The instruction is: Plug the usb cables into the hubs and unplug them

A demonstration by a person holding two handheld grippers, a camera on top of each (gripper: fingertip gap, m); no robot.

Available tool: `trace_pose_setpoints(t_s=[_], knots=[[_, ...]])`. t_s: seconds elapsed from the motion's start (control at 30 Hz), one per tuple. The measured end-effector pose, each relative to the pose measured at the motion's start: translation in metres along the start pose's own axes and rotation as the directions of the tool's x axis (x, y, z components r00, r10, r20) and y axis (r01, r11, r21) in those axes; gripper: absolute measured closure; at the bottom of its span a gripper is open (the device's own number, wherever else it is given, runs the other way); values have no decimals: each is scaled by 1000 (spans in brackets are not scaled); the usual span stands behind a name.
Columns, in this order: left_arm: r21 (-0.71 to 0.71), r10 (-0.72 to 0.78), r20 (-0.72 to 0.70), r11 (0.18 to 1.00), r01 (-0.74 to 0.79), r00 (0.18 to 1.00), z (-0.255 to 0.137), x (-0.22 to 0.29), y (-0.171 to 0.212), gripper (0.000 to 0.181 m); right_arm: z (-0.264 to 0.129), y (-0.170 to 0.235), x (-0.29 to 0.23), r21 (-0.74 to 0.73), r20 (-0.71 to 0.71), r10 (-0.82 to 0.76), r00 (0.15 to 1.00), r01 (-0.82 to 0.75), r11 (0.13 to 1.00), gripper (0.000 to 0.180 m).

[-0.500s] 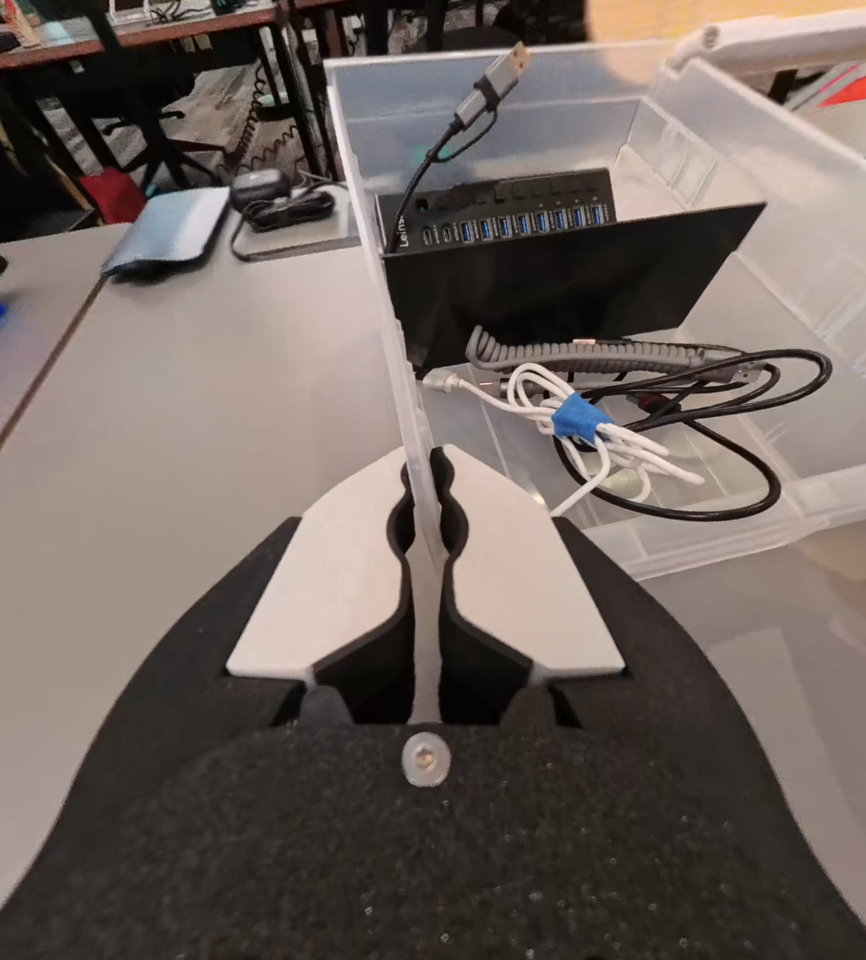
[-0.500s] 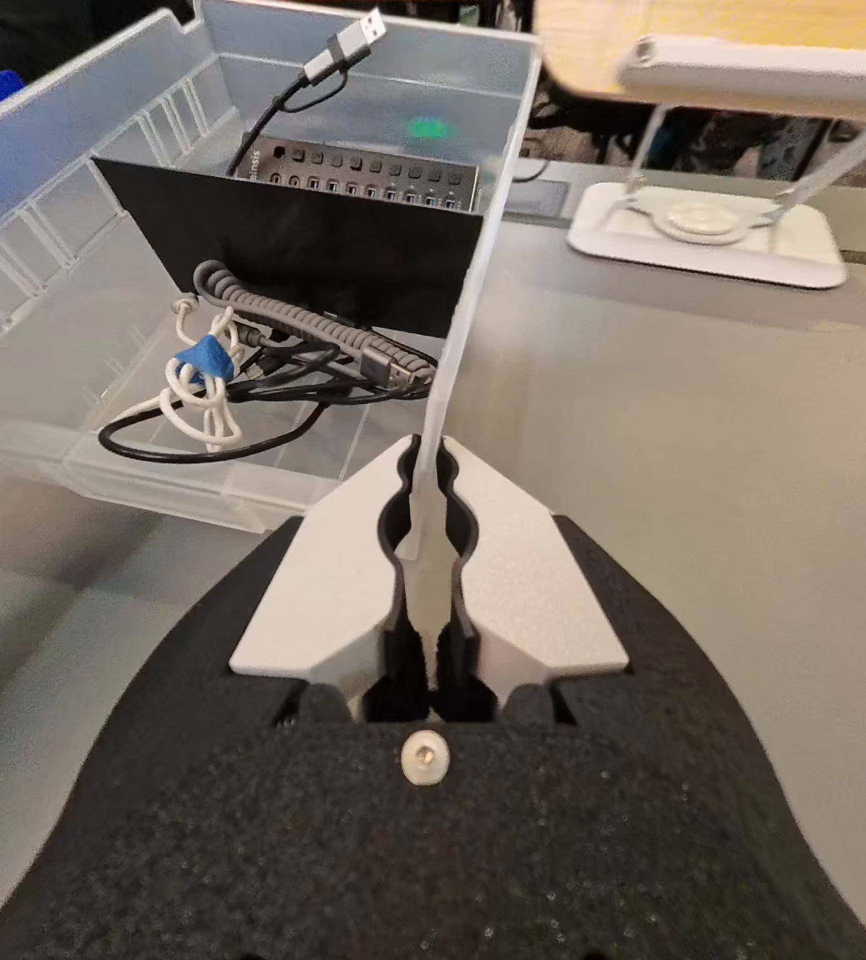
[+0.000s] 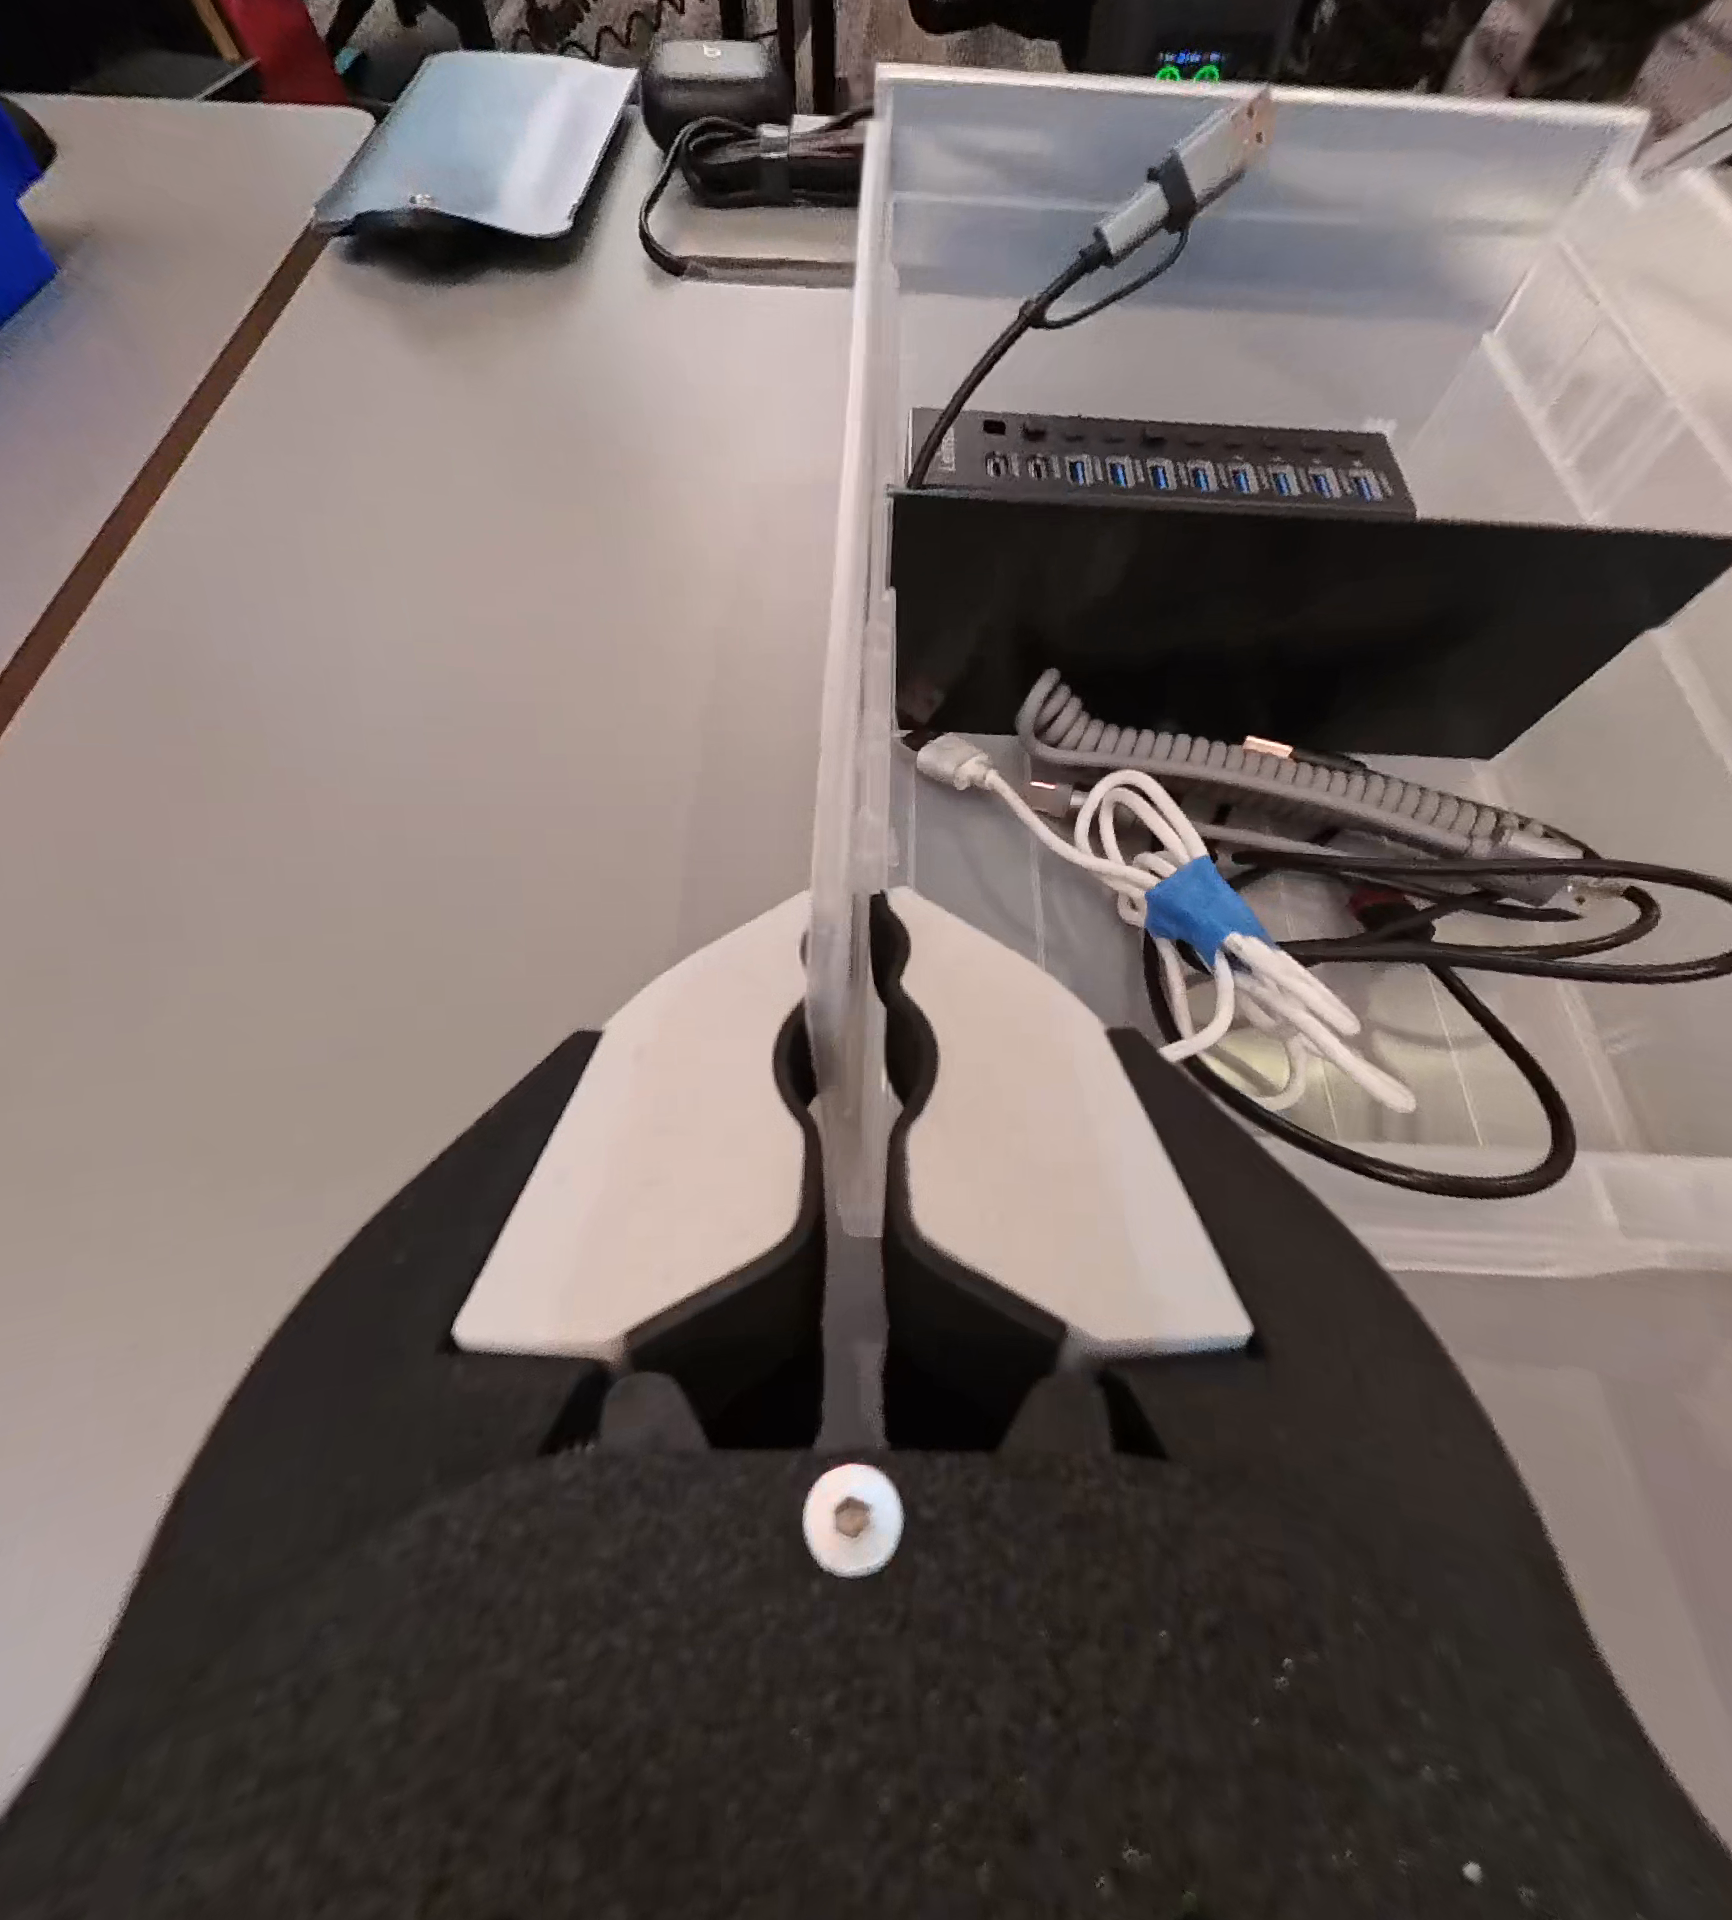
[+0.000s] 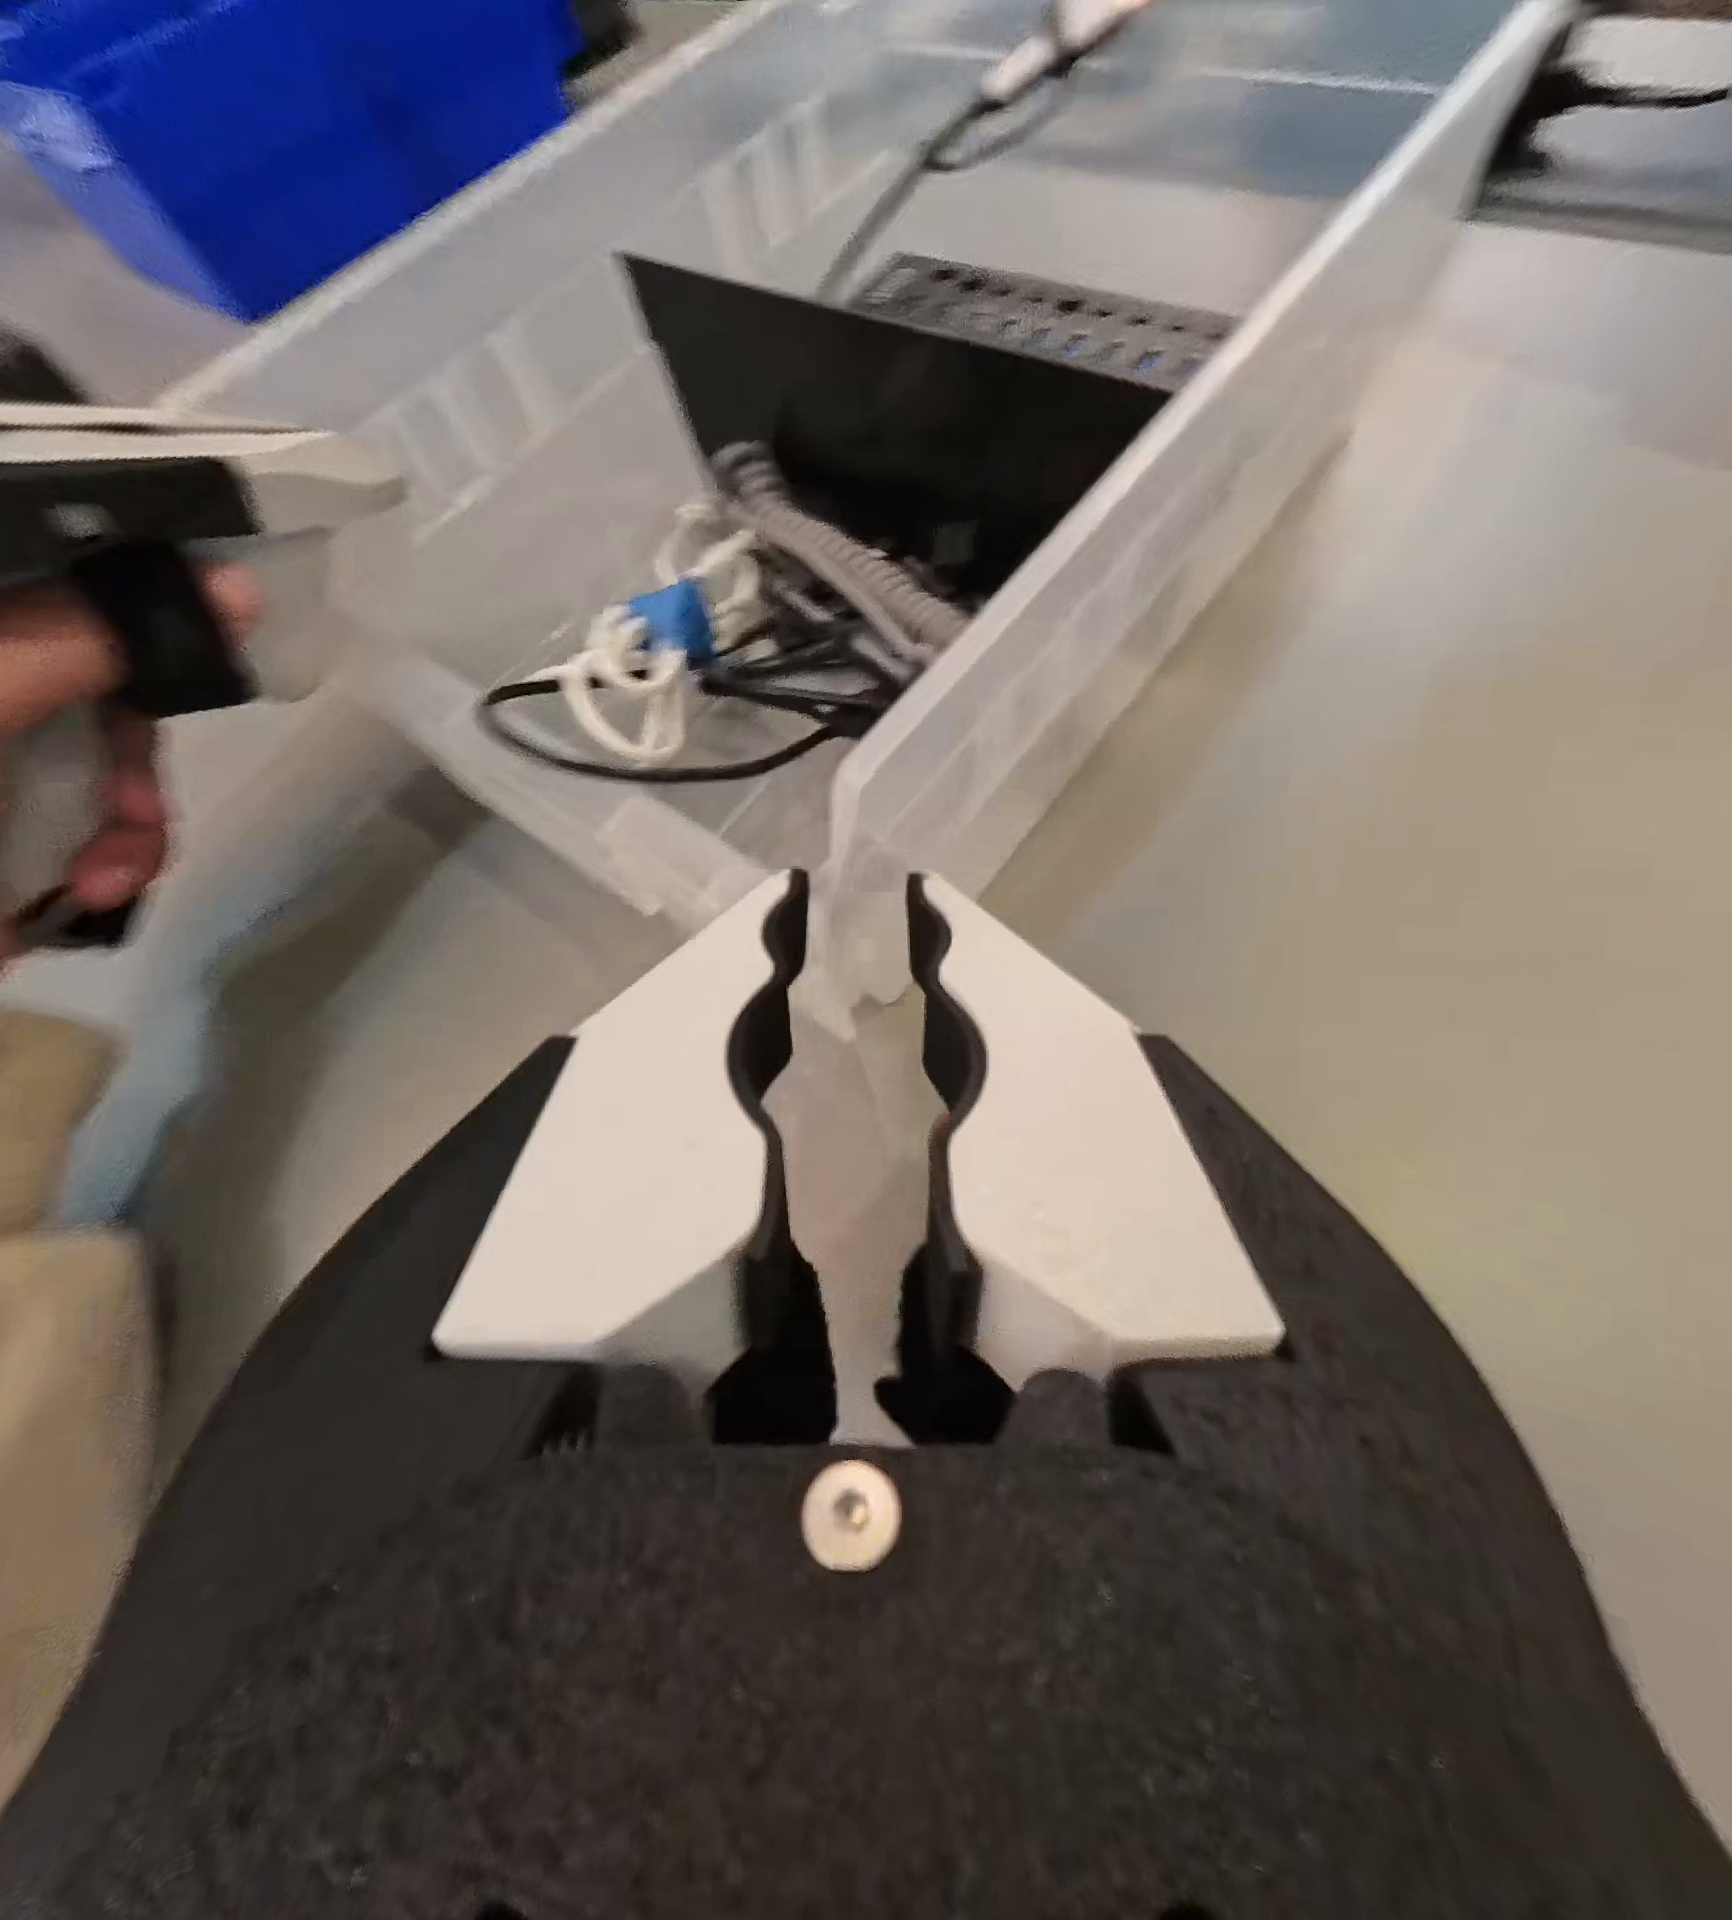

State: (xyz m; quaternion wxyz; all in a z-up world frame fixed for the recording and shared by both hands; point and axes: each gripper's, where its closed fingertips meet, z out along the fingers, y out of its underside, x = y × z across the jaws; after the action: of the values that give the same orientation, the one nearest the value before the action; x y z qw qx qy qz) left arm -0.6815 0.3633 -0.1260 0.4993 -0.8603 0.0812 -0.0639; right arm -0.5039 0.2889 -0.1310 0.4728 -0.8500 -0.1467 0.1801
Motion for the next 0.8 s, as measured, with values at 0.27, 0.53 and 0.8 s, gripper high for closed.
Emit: trace_pose_setpoints(t_s=[0.27,0.53,0.8], knots=[[174,-55,41,984,47,998,-37,5,-28,155,-127,3,76,97,181,-62,982,44,994,138],[263,-92,-111,958,118,990,-72,94,-33,148,-269,54,261,299,-174,60,983,-5,954,141],[133,-28,-220,989,59,975,-89,187,41,146,-353,88,375,344,-410,233,882,-87,935,147]])
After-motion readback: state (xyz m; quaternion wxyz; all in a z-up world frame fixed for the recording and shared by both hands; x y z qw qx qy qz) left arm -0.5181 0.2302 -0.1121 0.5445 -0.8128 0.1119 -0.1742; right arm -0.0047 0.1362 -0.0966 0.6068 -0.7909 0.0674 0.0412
